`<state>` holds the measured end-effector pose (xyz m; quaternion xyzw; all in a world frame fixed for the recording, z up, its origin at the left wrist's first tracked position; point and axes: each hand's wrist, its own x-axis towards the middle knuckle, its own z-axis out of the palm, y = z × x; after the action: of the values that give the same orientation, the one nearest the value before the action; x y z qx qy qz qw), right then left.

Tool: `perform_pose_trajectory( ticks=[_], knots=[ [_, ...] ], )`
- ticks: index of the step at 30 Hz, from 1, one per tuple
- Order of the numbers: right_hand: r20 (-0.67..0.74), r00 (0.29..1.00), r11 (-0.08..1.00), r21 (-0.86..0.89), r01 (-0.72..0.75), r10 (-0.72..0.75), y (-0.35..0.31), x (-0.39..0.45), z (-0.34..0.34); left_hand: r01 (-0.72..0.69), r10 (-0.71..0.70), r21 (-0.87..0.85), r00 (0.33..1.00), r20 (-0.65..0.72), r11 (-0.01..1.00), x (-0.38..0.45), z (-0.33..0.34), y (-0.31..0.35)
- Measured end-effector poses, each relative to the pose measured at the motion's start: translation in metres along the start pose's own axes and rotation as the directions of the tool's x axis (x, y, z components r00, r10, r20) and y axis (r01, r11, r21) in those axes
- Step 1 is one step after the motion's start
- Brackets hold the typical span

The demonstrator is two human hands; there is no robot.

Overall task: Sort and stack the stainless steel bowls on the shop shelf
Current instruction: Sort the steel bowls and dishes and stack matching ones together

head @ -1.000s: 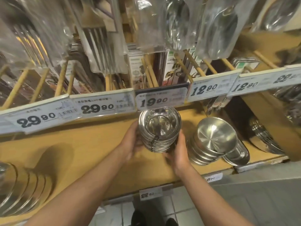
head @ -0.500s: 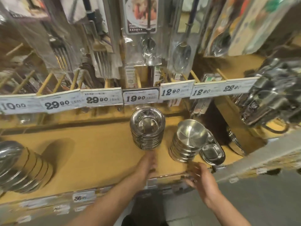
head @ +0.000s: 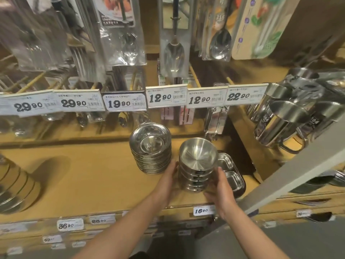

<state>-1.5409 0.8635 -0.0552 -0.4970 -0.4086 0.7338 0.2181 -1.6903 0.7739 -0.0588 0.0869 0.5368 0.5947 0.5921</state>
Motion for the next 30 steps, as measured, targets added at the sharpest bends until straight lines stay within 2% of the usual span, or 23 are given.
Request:
perform_pose_trajectory(
  ticks=[6, 16, 21, 30],
  knots=[
    [0.111, 0.993, 0.998, 0.059, 0.027, -0.033, -0.002, 0.012, 0.001, -0.045, 0.043, -0.072, 0.999, -0.019, 0.996, 0.011, 0.009, -0.005],
    [0.125, 0.989, 0.997, 0.023, 0.079, -0.081, 0.008, -0.005, 0.003, -0.054, 0.054, 0.008, 0.998, -0.024, 0.999, -0.007, -0.003, -0.011],
    [0.122, 0.991, 0.999, 0.003, 0.051, -0.051, 0.016, -0.018, 0.016, -0.046, 0.047, 0.028, 0.999, -0.016, 0.999, -0.032, -0.014, -0.01],
    [0.17, 0.984, 0.996, -0.073, -0.045, 0.057, 0.036, -0.046, 0.083, -0.083, 0.084, 0.009, 0.981, -0.176, 0.996, -0.088, -0.068, 0.004]
  ],
)
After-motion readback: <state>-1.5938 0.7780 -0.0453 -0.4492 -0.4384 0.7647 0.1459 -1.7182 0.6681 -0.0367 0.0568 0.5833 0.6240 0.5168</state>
